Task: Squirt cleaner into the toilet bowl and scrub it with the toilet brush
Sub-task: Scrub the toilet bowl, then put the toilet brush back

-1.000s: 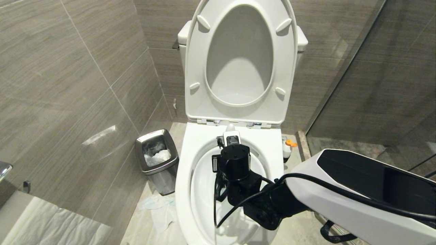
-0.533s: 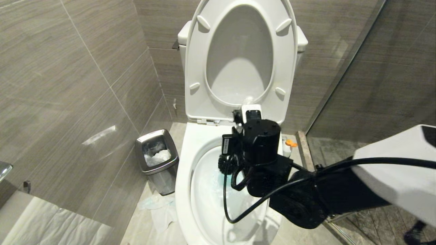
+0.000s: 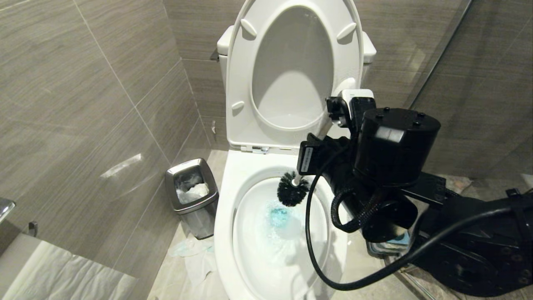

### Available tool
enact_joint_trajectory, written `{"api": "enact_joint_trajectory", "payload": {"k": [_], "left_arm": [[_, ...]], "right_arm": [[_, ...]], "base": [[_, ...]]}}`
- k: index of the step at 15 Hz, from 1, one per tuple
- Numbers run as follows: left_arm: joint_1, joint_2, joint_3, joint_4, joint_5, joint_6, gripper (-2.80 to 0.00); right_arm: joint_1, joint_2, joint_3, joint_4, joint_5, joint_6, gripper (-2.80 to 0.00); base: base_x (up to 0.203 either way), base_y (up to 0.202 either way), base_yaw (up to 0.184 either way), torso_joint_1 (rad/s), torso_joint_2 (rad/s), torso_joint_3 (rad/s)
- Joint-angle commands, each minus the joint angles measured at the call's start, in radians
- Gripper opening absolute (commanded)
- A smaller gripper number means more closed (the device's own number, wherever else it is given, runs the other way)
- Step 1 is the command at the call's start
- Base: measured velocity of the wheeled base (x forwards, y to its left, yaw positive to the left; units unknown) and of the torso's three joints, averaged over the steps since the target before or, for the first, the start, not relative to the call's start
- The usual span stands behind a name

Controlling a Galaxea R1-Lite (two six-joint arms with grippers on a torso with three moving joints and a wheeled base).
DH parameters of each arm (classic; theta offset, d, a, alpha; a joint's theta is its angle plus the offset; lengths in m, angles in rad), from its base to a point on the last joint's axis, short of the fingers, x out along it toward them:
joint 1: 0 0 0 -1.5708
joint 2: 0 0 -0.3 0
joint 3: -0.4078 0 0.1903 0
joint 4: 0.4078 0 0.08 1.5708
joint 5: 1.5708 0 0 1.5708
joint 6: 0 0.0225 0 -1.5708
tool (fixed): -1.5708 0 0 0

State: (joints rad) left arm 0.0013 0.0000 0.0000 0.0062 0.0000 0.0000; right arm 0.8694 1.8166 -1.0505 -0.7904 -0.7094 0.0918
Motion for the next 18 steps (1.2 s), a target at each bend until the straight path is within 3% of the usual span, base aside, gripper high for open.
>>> {"api": "enact_joint_trajectory", "payload": {"k": [1,6,13,18], "left_arm": [[0.0,0.0,0.0,0.0,0.0,0.0,-2.8],[0.0,0.0,0.0,0.0,0.0,0.0,-2.8],[0.0,0.0,0.0,0.0,0.0,0.0,-2.8],[0.0,0.0,0.0,0.0,0.0,0.0,-2.8]], "right_arm": [[0.002,-0.026,0.037,-0.006,-0.001,0.0,-2.8],[0.015,-0.061,0.04,0.033,0.001,0.0,-2.8],[0.017,-0.191,0.033,0.189,0.009,0.0,-2.8],[-0.11,-0.311,0.048,0.263,0.004,-0.004,-2.8]], "base": [[0.0,0.0,0.0,0.0,0.0,0.0],[0.0,0.0,0.0,0.0,0.0,0.0],[0.0,0.0,0.0,0.0,0.0,0.0],[0.0,0.0,0.0,0.0,0.0,0.0]]}}
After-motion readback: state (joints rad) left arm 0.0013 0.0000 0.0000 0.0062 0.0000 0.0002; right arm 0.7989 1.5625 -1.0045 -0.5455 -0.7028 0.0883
